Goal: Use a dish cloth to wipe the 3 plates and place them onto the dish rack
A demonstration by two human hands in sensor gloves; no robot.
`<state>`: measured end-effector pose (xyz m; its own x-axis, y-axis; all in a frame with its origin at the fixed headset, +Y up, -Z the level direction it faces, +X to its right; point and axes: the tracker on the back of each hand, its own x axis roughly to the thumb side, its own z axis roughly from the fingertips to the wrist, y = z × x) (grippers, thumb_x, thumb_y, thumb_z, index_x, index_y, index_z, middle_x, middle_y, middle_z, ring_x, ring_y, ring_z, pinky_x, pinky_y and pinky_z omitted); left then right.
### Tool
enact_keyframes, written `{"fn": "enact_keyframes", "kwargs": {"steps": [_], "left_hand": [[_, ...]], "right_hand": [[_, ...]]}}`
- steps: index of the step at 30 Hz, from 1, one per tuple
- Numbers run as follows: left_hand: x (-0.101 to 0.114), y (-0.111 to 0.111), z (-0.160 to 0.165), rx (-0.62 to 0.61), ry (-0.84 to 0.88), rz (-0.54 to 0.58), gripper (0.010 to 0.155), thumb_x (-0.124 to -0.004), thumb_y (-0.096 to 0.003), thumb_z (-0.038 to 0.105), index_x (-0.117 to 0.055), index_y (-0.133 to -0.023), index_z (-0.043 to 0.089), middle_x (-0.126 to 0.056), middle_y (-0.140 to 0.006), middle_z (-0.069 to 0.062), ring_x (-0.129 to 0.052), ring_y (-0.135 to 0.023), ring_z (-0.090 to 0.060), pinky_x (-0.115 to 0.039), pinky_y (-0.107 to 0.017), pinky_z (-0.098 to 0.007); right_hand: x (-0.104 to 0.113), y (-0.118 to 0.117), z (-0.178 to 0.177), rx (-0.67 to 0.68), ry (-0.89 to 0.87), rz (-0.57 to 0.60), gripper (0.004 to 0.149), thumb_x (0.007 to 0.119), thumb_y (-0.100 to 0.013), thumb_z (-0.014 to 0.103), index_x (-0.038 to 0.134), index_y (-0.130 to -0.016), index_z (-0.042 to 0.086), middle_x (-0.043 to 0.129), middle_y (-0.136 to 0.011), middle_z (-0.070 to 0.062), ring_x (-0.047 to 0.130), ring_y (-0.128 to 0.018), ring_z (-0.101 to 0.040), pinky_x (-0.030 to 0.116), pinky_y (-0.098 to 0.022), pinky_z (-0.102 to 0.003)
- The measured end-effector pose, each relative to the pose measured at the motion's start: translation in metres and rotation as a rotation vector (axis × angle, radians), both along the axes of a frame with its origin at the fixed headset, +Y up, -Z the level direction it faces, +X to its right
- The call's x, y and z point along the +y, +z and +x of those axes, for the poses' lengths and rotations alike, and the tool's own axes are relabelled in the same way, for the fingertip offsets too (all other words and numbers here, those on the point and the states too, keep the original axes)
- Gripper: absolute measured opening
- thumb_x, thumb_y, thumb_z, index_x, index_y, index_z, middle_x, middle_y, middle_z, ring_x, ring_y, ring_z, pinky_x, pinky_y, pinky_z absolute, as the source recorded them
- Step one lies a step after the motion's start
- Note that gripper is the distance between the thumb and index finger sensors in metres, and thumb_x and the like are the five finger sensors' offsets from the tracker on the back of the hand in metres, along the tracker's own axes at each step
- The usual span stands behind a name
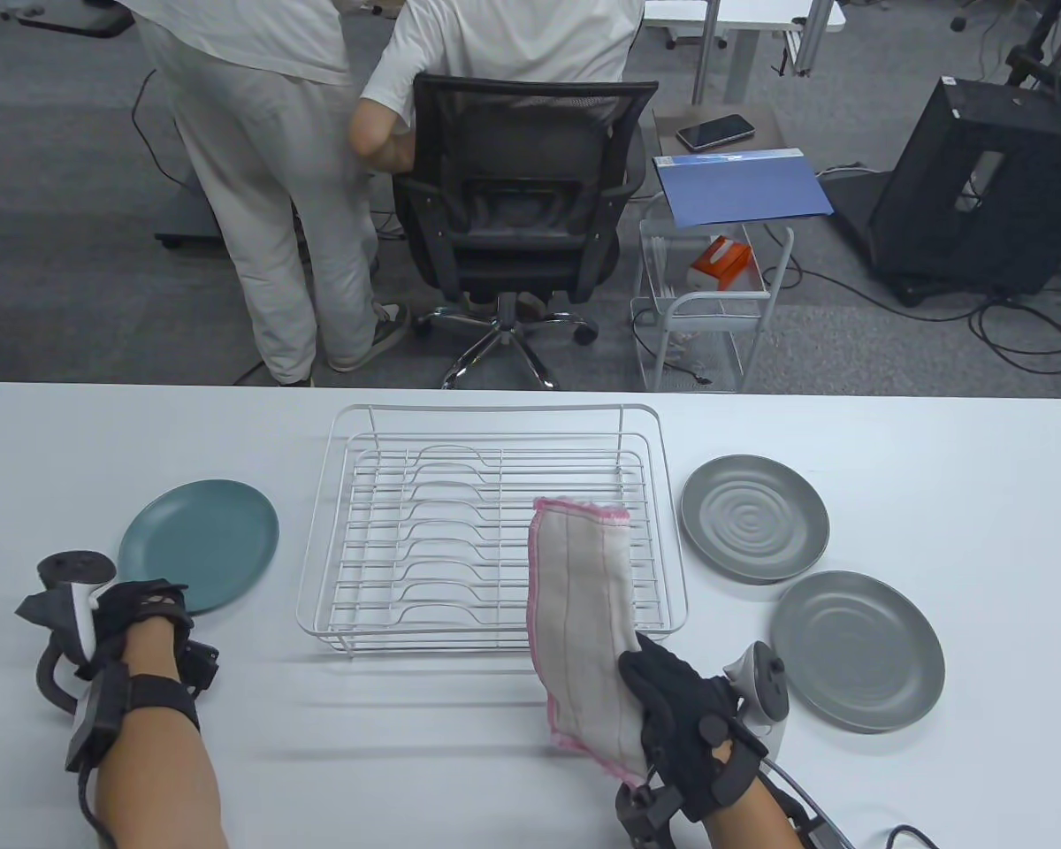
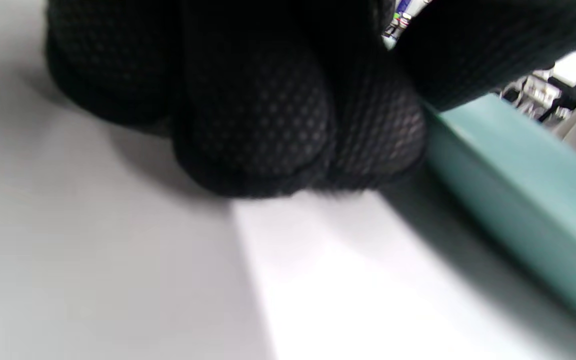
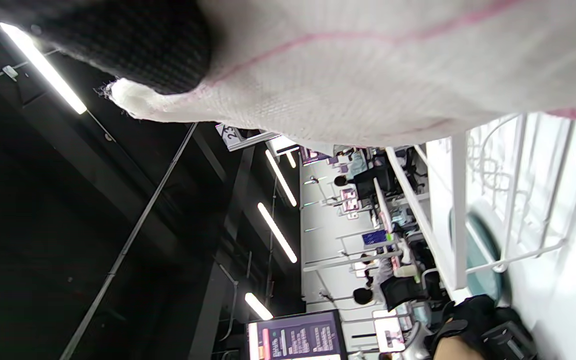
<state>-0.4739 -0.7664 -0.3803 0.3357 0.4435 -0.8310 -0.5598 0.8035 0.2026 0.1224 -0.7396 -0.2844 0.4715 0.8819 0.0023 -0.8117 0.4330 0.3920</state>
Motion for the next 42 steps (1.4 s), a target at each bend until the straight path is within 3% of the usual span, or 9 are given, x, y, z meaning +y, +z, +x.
{"fn": "enact_keyframes", "kwargs": {"steps": [4, 8, 12, 17, 21, 26, 32, 37, 42], "left_hand": [[-0.002, 0.015, 0.002, 0.051, 0.223, 0.231, 0.052, -0.077, -0.0548, 0.040, -0.061, -0.089, 0.004, -0.104, -0.061, -0.009, -0.111, -0.034, -0.027, -0.087, -0.038, -0.048], [0.019, 0.036, 0.010, 0.043, 0.137, 0.378, 0.054, -0.076, -0.0535, 0.037, -0.057, -0.090, 0.003, -0.104, -0.061, -0.007, -0.113, -0.034, -0.026, -0.089, -0.037, -0.048], [0.049, 0.054, 0.019, 0.010, 0.191, 0.543, 0.055, -0.076, -0.0536, 0.036, -0.052, -0.091, 0.004, -0.102, -0.067, -0.008, -0.115, -0.035, -0.024, -0.090, -0.038, -0.047], [0.095, 0.090, 0.053, -0.163, 0.266, 0.776, 0.055, -0.075, -0.0538, 0.035, -0.049, -0.093, 0.007, -0.099, -0.072, -0.007, -0.115, -0.041, -0.024, -0.089, -0.042, -0.047], [0.112, 0.120, 0.101, -0.353, 0.357, 0.860, 0.055, -0.076, -0.0543, 0.034, -0.049, -0.094, 0.008, -0.098, -0.075, -0.010, -0.116, -0.040, -0.024, -0.091, -0.040, -0.046], [0.106, 0.141, 0.159, -0.490, 0.424, 0.892, 0.055, -0.076, -0.0544, 0.031, -0.048, -0.095, 0.006, -0.095, -0.079, -0.014, -0.118, -0.035, -0.023, -0.093, -0.038, -0.045], [0.067, 0.140, 0.207, -0.583, 0.503, 0.849, 0.055, -0.075, -0.0549, 0.031, -0.048, -0.096, 0.008, -0.094, -0.081, -0.014, -0.118, -0.036, -0.022, -0.093, -0.038, -0.045], [0.063, 0.142, 0.227, -0.680, 0.377, 0.801, 0.055, -0.075, -0.0549, 0.032, -0.047, -0.097, 0.009, -0.093, -0.084, -0.013, -0.118, -0.036, -0.022, -0.093, -0.039, -0.044], [0.061, 0.145, 0.233, -0.708, 0.397, 0.812, 0.056, -0.074, -0.0553, 0.032, -0.044, -0.098, 0.011, -0.089, -0.088, -0.013, -0.118, -0.038, -0.022, -0.092, -0.041, -0.044]], "right_hand": [[0.002, 0.001, -0.001, 0.032, -0.059, 0.021, 0.057, 0.075, -0.051, 0.040, 0.070, -0.094, 0.004, 0.065, -0.095, -0.028, 0.067, -0.082, -0.052, 0.057, -0.058, -0.066], [0.005, 0.004, -0.004, 0.070, -0.091, 0.064, 0.057, 0.073, -0.051, 0.044, 0.071, -0.095, 0.007, 0.066, -0.096, -0.027, 0.067, -0.082, -0.052, 0.057, -0.058, -0.066], [0.010, 0.006, -0.006, 0.096, -0.146, 0.084, 0.057, 0.072, -0.052, 0.044, 0.070, -0.096, 0.008, 0.065, -0.096, -0.026, 0.066, -0.083, -0.052, 0.056, -0.059, -0.066], [0.009, 0.008, -0.011, 0.123, -0.153, 0.091, 0.057, 0.072, -0.052, 0.044, 0.069, -0.096, 0.008, 0.066, -0.097, -0.025, 0.066, -0.084, -0.052, 0.056, -0.059, -0.066], [0.012, 0.011, -0.013, 0.065, -0.101, 0.124, 0.057, 0.072, -0.052, 0.044, 0.068, -0.096, 0.007, 0.064, -0.097, -0.025, 0.064, -0.084, -0.052, 0.055, -0.060, -0.066], [0.017, 0.014, -0.013, 0.005, -0.029, 0.176, 0.058, 0.074, -0.052, 0.042, 0.066, -0.097, 0.006, 0.059, -0.099, -0.025, 0.056, -0.087, -0.053, 0.050, -0.061, -0.067], [0.030, 0.024, -0.014, -0.202, 0.334, 0.363, 0.058, 0.076, -0.051, 0.039, 0.064, -0.097, 0.006, 0.054, -0.100, -0.024, 0.047, -0.088, -0.051, 0.046, -0.061, -0.064], [0.030, 0.032, -0.030, -0.275, 0.586, 0.474, 0.057, 0.077, -0.050, 0.036, 0.063, -0.097, 0.006, 0.049, -0.100, -0.022, 0.039, -0.089, -0.048, 0.041, -0.062, -0.062], [0.035, 0.044, -0.050, -0.315, 0.805, 0.600, 0.057, 0.079, -0.049, 0.034, 0.064, -0.096, 0.005, 0.048, -0.100, -0.022, 0.033, -0.089, -0.045, 0.036, -0.062, -0.061]]}}
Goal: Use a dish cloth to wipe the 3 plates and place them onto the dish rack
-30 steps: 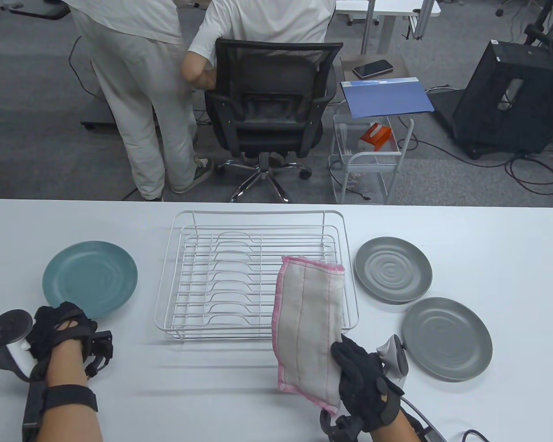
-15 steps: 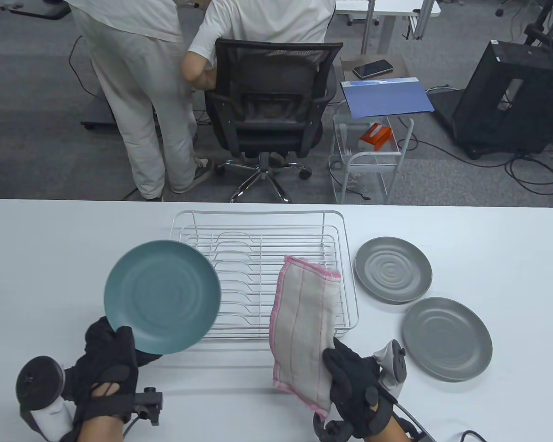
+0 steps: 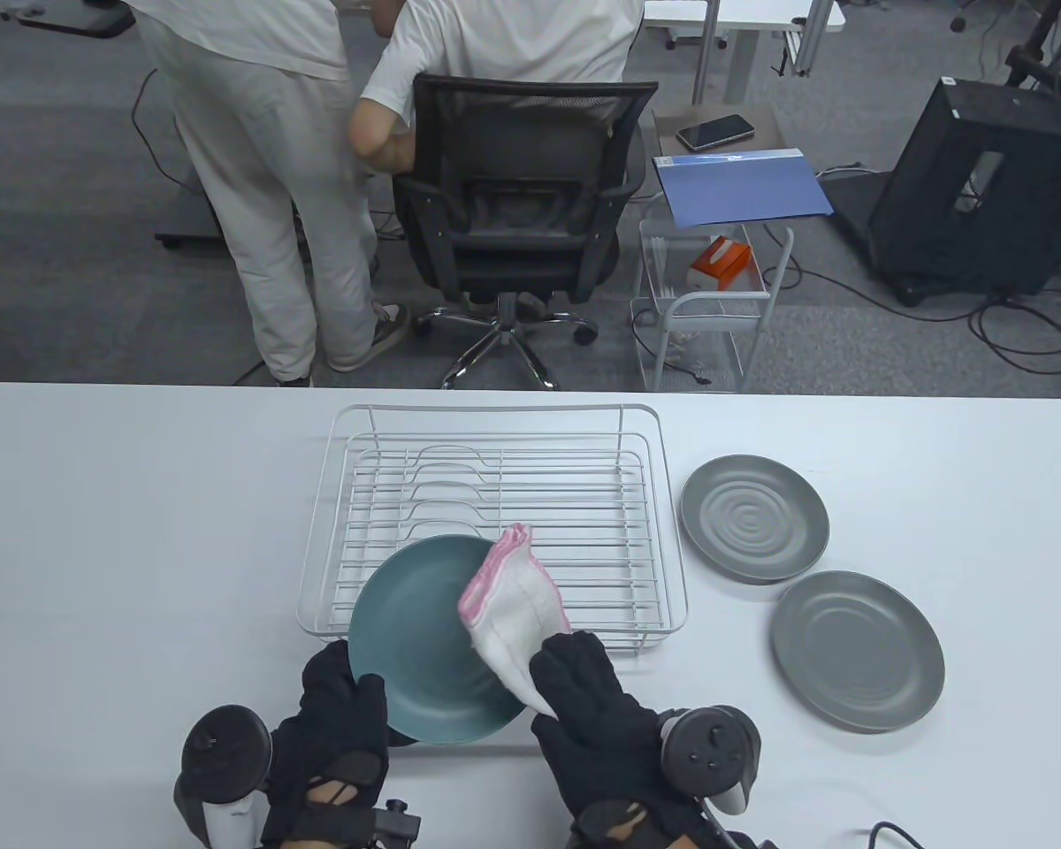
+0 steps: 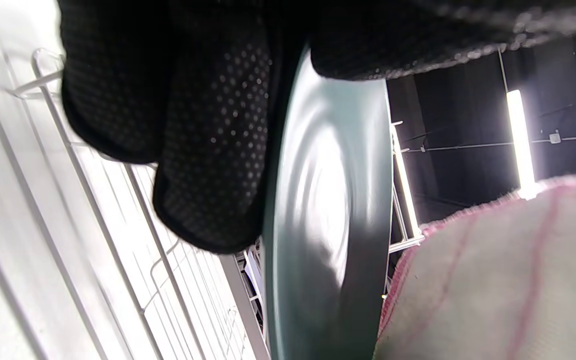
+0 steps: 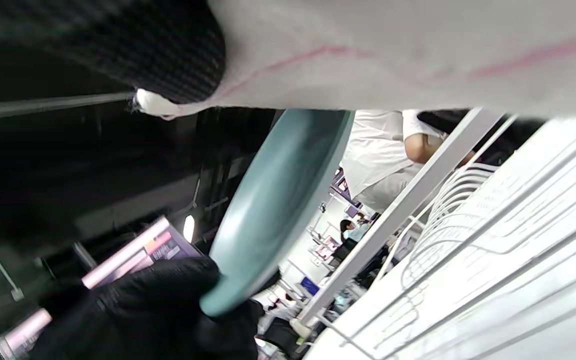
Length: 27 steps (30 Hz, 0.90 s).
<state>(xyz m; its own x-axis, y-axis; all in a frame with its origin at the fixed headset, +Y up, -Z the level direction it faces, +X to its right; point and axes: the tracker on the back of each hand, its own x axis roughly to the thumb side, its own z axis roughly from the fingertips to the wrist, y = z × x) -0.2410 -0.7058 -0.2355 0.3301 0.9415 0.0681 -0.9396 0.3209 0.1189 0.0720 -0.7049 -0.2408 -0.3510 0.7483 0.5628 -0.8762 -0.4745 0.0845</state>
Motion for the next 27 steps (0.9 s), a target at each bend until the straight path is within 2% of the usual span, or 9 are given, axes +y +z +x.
{"fn": "enact_keyframes", "kwargs": {"steps": [3, 6, 11, 17, 27], "left_hand": [[-0.003, 0.000, 0.003, -0.037, 0.027, -0.008, 0.057, -0.074, -0.0557, 0.033, -0.042, -0.099, 0.012, -0.087, -0.091, -0.012, -0.118, -0.042, -0.023, -0.091, -0.043, -0.044], [-0.004, -0.001, 0.009, -0.095, 0.041, -0.017, 0.059, -0.074, -0.0562, 0.033, -0.039, -0.100, 0.014, -0.084, -0.094, -0.011, -0.117, -0.046, -0.024, -0.090, -0.046, -0.045], [-0.002, -0.001, 0.014, -0.138, -0.001, 0.007, 0.060, -0.075, -0.0550, 0.032, -0.040, -0.101, 0.015, -0.083, -0.095, -0.012, -0.116, -0.046, -0.028, -0.089, -0.046, -0.047], [-0.002, -0.001, 0.024, -0.224, -0.022, 0.003, 0.065, -0.077, -0.0518, 0.029, -0.039, -0.104, 0.015, -0.083, -0.096, -0.013, -0.116, -0.045, -0.031, -0.089, -0.045, -0.049], [-0.004, -0.002, 0.049, -0.472, -0.124, 0.020, 0.073, -0.077, -0.0509, 0.026, -0.032, -0.107, 0.021, -0.080, -0.099, -0.014, -0.115, -0.048, -0.032, -0.088, -0.046, -0.050]], "right_hand": [[0.005, 0.007, -0.011, -0.028, 0.183, 0.086, 0.057, 0.078, -0.049, 0.035, 0.065, -0.096, 0.006, 0.049, -0.100, -0.021, 0.033, -0.090, -0.044, 0.036, -0.062, -0.061], [0.005, 0.011, -0.022, -0.033, 0.285, 0.119, 0.056, 0.079, -0.049, 0.034, 0.067, -0.095, 0.004, 0.051, -0.099, -0.023, 0.032, -0.089, -0.045, 0.036, -0.062, -0.061], [-0.002, 0.011, -0.035, -0.039, 0.499, 0.091, 0.057, 0.078, -0.048, 0.036, 0.067, -0.095, 0.006, 0.053, -0.099, -0.022, 0.036, -0.090, -0.044, 0.039, -0.062, -0.061], [-0.008, 0.004, -0.030, -0.052, 0.477, 0.045, 0.056, 0.077, -0.048, 0.037, 0.066, -0.095, 0.008, 0.050, -0.100, -0.019, 0.035, -0.091, -0.043, 0.039, -0.062, -0.061], [-0.003, 0.001, -0.008, -0.196, 0.418, -0.001, 0.057, 0.076, -0.049, 0.039, 0.060, -0.096, 0.012, 0.044, -0.101, -0.017, 0.030, -0.090, -0.041, 0.038, -0.062, -0.060]]}}
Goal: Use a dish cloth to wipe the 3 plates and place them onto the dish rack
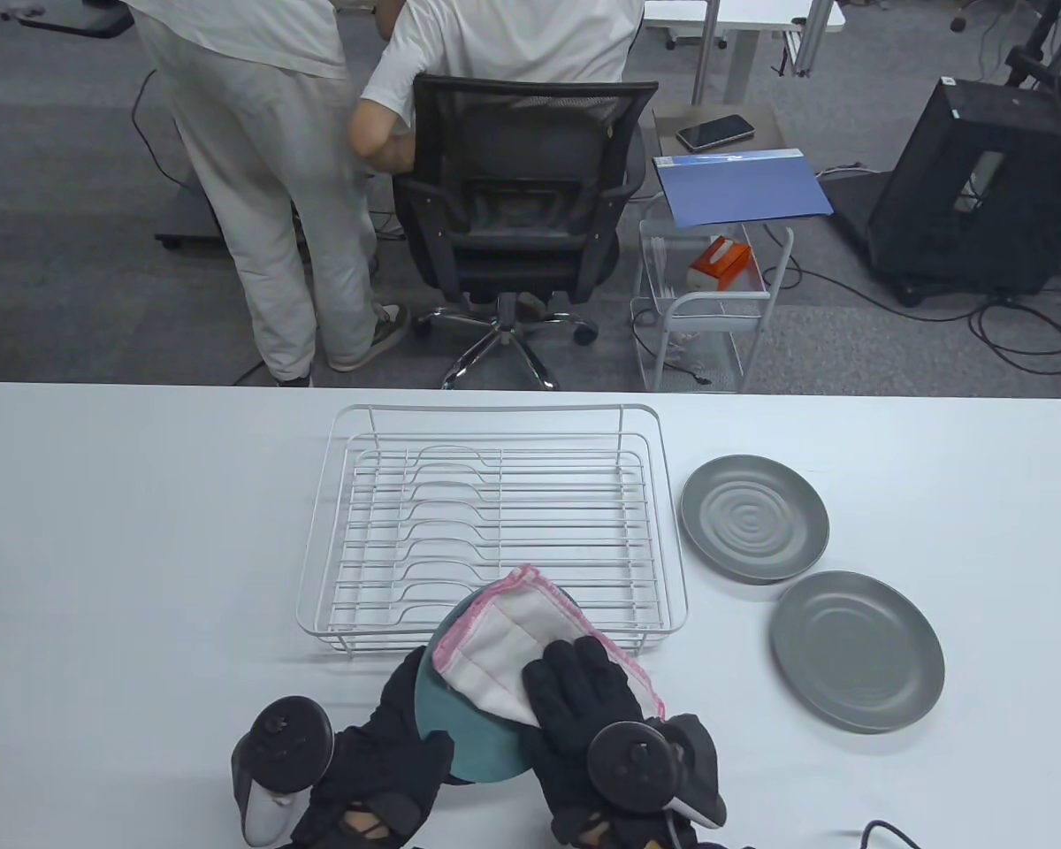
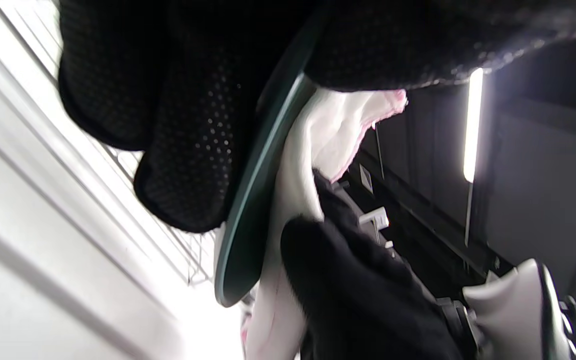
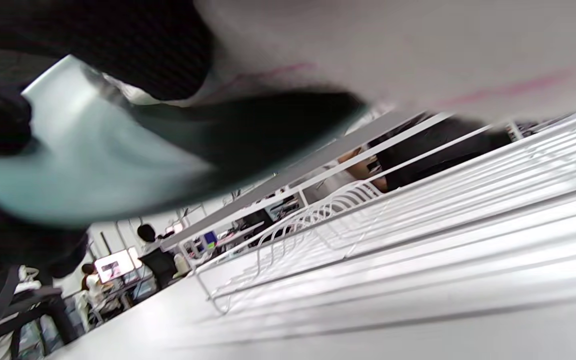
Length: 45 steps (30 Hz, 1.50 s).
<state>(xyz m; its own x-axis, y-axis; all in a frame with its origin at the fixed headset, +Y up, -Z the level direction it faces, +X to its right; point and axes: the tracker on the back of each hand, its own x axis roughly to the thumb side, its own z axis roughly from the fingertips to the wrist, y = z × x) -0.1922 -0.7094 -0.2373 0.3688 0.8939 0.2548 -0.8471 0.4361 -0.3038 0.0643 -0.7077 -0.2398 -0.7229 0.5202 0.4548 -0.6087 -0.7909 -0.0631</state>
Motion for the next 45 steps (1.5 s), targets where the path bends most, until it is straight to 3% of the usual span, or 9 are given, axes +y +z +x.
{"fn": "enact_keyframes", "kwargs": {"steps": [6, 9, 12, 18, 24, 28, 36, 45], "left_hand": [[-0.006, 0.001, 0.023, -0.141, -0.042, -0.020, 0.075, -0.077, -0.0520, 0.027, -0.027, -0.107, 0.019, -0.076, -0.101, -0.016, -0.115, -0.048, -0.031, -0.088, -0.047, -0.049], [-0.010, 0.001, 0.030, -0.204, -0.046, -0.037, 0.076, -0.076, -0.0529, 0.028, -0.023, -0.107, 0.019, -0.073, -0.103, -0.015, -0.115, -0.051, -0.030, -0.088, -0.048, -0.048], [-0.011, 0.000, 0.033, -0.241, -0.048, -0.043, 0.077, -0.075, -0.0542, 0.027, -0.019, -0.107, 0.022, -0.069, -0.107, -0.014, -0.113, -0.056, -0.031, -0.086, -0.052, -0.049], [-0.008, 0.000, 0.028, -0.187, -0.075, 0.006, 0.078, -0.075, -0.0545, 0.026, -0.018, -0.108, 0.024, -0.063, -0.111, -0.012, -0.110, -0.062, -0.034, -0.083, -0.055, -0.052], [-0.001, -0.001, 0.011, -0.077, -0.023, 0.066, 0.077, -0.075, -0.0545, 0.025, -0.020, -0.108, 0.028, -0.063, -0.112, -0.010, -0.109, -0.064, -0.036, -0.081, -0.057, -0.053], [0.006, 0.001, -0.001, -0.012, 0.035, 0.120, 0.075, -0.076, -0.0543, 0.025, -0.024, -0.109, 0.030, -0.064, -0.112, -0.008, -0.109, -0.064, -0.037, -0.081, -0.057, -0.054], [0.009, 0.003, -0.005, 0.020, 0.003, 0.158, 0.075, -0.077, -0.0532, 0.026, -0.027, -0.108, 0.027, -0.067, -0.110, -0.009, -0.110, -0.060, -0.038, -0.082, -0.054, -0.054], [0.005, 0.001, -0.006, -0.003, 0.040, 0.112, 0.076, -0.078, -0.0515, 0.026, -0.027, -0.108, 0.024, -0.069, -0.106, -0.012, -0.112, -0.054, -0.037, -0.084, -0.050, -0.054]], "right_hand": [[0.005, 0.001, 0.012, -0.023, -0.139, 0.031, 0.057, 0.077, -0.048, 0.038, 0.059, -0.096, 0.013, 0.040, -0.101, -0.014, 0.026, -0.089, -0.038, 0.034, -0.062, -0.059], [0.008, 0.002, 0.009, 0.067, -0.214, 0.046, 0.057, 0.077, -0.047, 0.038, 0.058, -0.096, 0.016, 0.037, -0.101, -0.010, 0.022, -0.089, -0.034, 0.031, -0.062, -0.056], [0.006, 0.004, 0.000, 0.208, -0.376, -0.020, 0.057, 0.077, -0.047, 0.038, 0.058, -0.097, 0.019, 0.035, -0.101, -0.007, 0.018, -0.090, -0.031, 0.026, -0.063, -0.053], [-0.004, 0.002, -0.014, 0.487, -0.548, -0.186, 0.056, 0.077, -0.047, 0.038, 0.061, -0.097, 0.019, 0.039, -0.103, -0.005, 0.019, -0.092, -0.026, 0.023, -0.063, -0.048], [-0.015, 0.000, -0.022, 0.604, -0.578, -0.349, 0.056, 0.075, -0.049, 0.039, 0.061, -0.099, 0.018, 0.045, -0.104, -0.008, 0.025, -0.092, -0.024, 0.028, -0.064, -0.049], [-0.017, -0.002, -0.019, 0.587, -0.596, -0.394, 0.056, 0.075, -0.049, 0.039, 0.063, -0.099, 0.016, 0.050, -0.103, -0.011, 0.030, -0.092, -0.026, 0.032, -0.065, -0.050], [-0.015, -0.006, -0.009, 0.468, -0.428, -0.385, 0.055, 0.075, -0.050, 0.039, 0.065, -0.098, 0.014, 0.053, -0.102, -0.012, 0.033, -0.092, -0.029, 0.034, -0.064, -0.051], [-0.015, -0.011, 0.010, 0.195, -0.392, -0.281, 0.055, 0.074, -0.050, 0.037, 0.060, -0.099, 0.016, 0.043, -0.103, -0.010, 0.024, -0.091, -0.027, 0.028, -0.063, -0.054]]}}
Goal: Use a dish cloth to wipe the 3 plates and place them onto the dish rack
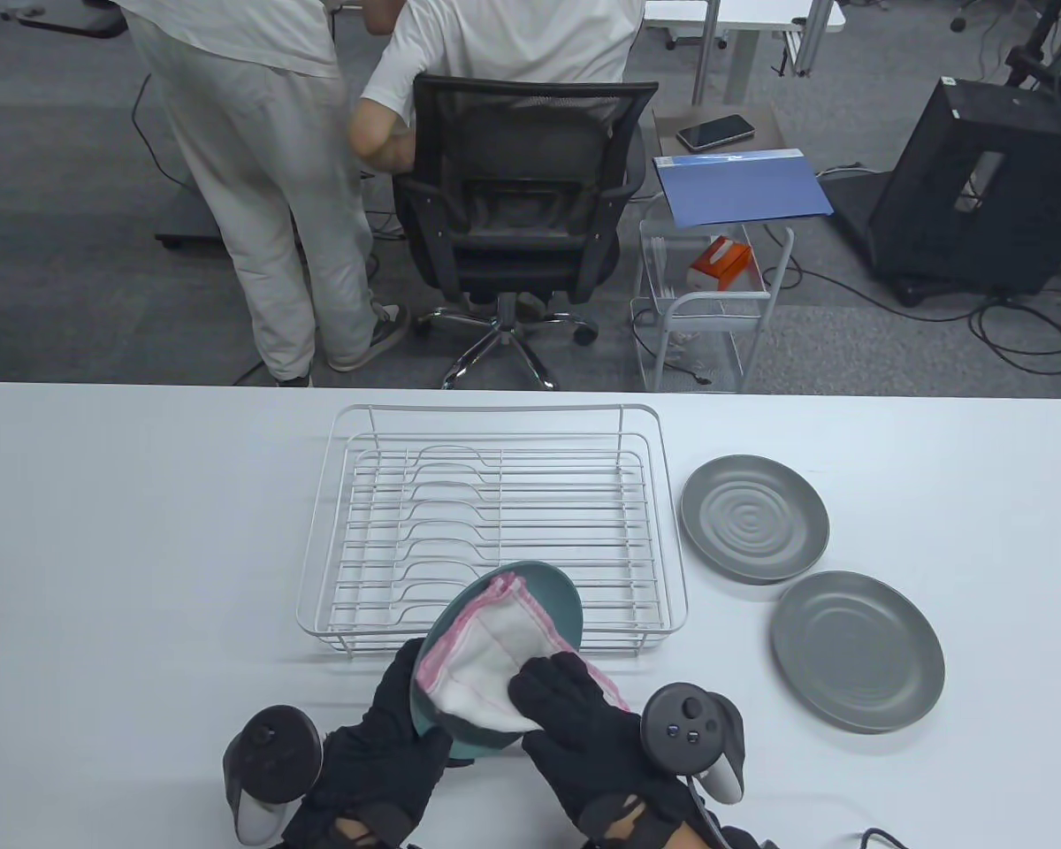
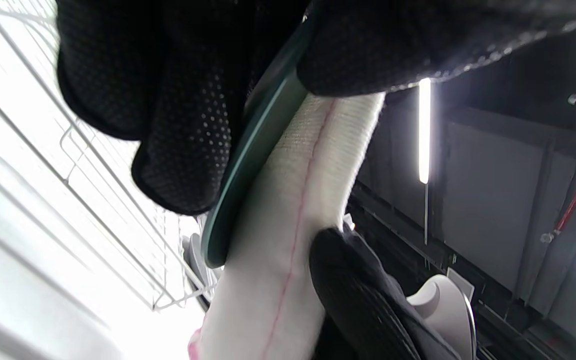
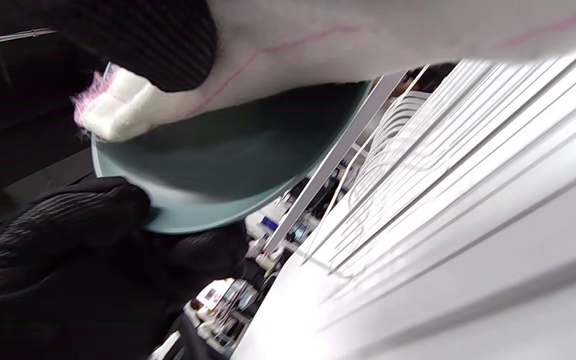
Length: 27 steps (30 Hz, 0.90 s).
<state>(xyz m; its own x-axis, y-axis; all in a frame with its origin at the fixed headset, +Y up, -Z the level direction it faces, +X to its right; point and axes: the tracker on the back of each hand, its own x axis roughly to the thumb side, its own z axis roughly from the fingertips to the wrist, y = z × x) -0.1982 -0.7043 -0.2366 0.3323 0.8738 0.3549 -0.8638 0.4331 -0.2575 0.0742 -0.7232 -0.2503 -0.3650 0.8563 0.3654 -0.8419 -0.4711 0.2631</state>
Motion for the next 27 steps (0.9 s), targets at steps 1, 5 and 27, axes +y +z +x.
{"fn": "enact_keyframes", "kwargs": {"steps": [1, 5, 27], "left_hand": [[-0.001, 0.000, 0.002, -0.011, -0.008, -0.006, 0.076, -0.078, -0.0515, 0.026, -0.027, -0.108, 0.025, -0.068, -0.106, -0.012, -0.112, -0.054, -0.037, -0.084, -0.050, -0.054], [-0.003, 0.001, 0.015, -0.085, -0.062, -0.025, 0.077, -0.078, -0.0517, 0.027, -0.026, -0.108, 0.024, -0.067, -0.106, -0.013, -0.112, -0.054, -0.037, -0.084, -0.050, -0.053], [-0.013, 0.002, 0.037, -0.186, -0.149, -0.065, 0.079, -0.074, -0.0552, 0.026, -0.014, -0.107, 0.025, -0.055, -0.114, -0.008, -0.107, -0.067, -0.036, -0.080, -0.059, -0.053]], "right_hand": [[0.000, 0.000, 0.001, -0.022, 0.014, 0.008, 0.055, 0.074, -0.050, 0.037, 0.060, -0.099, 0.016, 0.042, -0.103, -0.010, 0.022, -0.091, -0.027, 0.028, -0.063, -0.054], [0.001, 0.002, 0.008, -0.146, 0.022, 0.029, 0.055, 0.073, -0.050, 0.037, 0.056, -0.099, 0.019, 0.035, -0.103, -0.008, 0.017, -0.090, -0.026, 0.027, -0.063, -0.055], [0.008, 0.015, -0.023, 0.188, -0.171, 0.192, 0.056, 0.074, -0.048, 0.037, 0.056, -0.099, 0.022, 0.032, -0.103, -0.004, 0.013, -0.090, -0.024, 0.020, -0.063, -0.050]]}}
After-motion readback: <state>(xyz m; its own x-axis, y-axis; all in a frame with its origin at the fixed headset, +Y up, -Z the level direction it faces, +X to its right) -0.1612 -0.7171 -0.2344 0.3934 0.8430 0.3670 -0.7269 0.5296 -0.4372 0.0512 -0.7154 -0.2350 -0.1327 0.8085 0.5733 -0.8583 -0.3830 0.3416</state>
